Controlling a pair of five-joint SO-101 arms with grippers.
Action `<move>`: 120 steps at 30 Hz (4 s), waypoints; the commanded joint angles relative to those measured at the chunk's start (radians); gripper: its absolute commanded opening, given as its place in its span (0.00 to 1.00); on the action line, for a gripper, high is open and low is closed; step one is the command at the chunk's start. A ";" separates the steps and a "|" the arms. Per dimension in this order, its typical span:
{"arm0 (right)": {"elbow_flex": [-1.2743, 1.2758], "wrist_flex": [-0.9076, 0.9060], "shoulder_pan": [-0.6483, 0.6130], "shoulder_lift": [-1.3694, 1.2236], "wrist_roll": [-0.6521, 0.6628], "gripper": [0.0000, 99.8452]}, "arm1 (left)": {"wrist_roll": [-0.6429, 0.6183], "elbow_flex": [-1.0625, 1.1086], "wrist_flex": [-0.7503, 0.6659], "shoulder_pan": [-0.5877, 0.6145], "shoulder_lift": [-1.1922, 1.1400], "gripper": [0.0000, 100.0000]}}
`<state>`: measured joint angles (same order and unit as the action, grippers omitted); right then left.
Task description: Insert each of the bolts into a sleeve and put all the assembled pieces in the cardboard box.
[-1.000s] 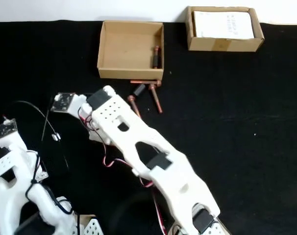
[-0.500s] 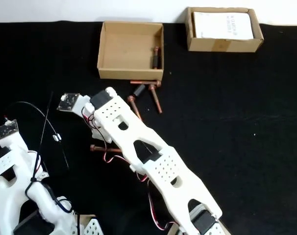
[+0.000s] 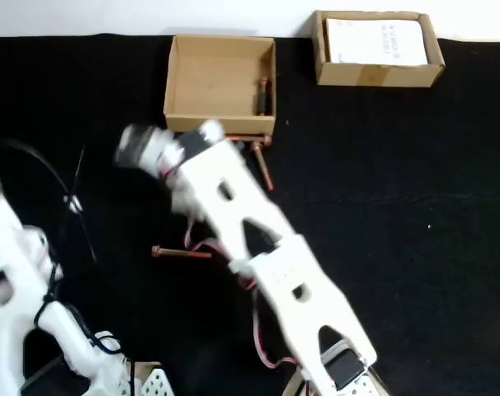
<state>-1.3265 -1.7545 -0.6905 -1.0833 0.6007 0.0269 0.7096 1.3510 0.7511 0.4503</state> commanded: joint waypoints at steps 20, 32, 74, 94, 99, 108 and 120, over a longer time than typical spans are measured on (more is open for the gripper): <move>0.366 -0.005 0.634 0.828 -0.080 0.01 | -0.621 -0.588 0.212 -0.722 -0.690 0.23; 0.367 -0.004 0.645 0.828 -0.080 0.01 | -0.600 -0.708 0.365 -0.786 -0.722 0.23; 0.372 0.036 0.644 0.745 -0.087 0.01 | -0.766 -1.012 0.313 -0.728 -0.993 0.23; 0.372 0.036 0.644 0.742 -0.087 0.01 | -1.034 -1.116 0.221 -0.753 -1.127 0.23; 0.372 0.036 0.644 0.740 -0.087 0.01 | -1.033 -1.122 0.187 -0.719 -1.222 0.18; 0.367 0.036 0.644 0.684 -0.087 0.01 | -0.895 -1.167 0.175 -0.687 -1.244 0.01; 0.364 0.038 0.644 0.680 -0.087 0.01 | -0.439 -1.343 0.413 -0.691 -1.253 0.01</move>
<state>-0.9551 -1.7315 -0.0568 -0.4081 0.5240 -0.5547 -0.5930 1.7423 0.0560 -0.8078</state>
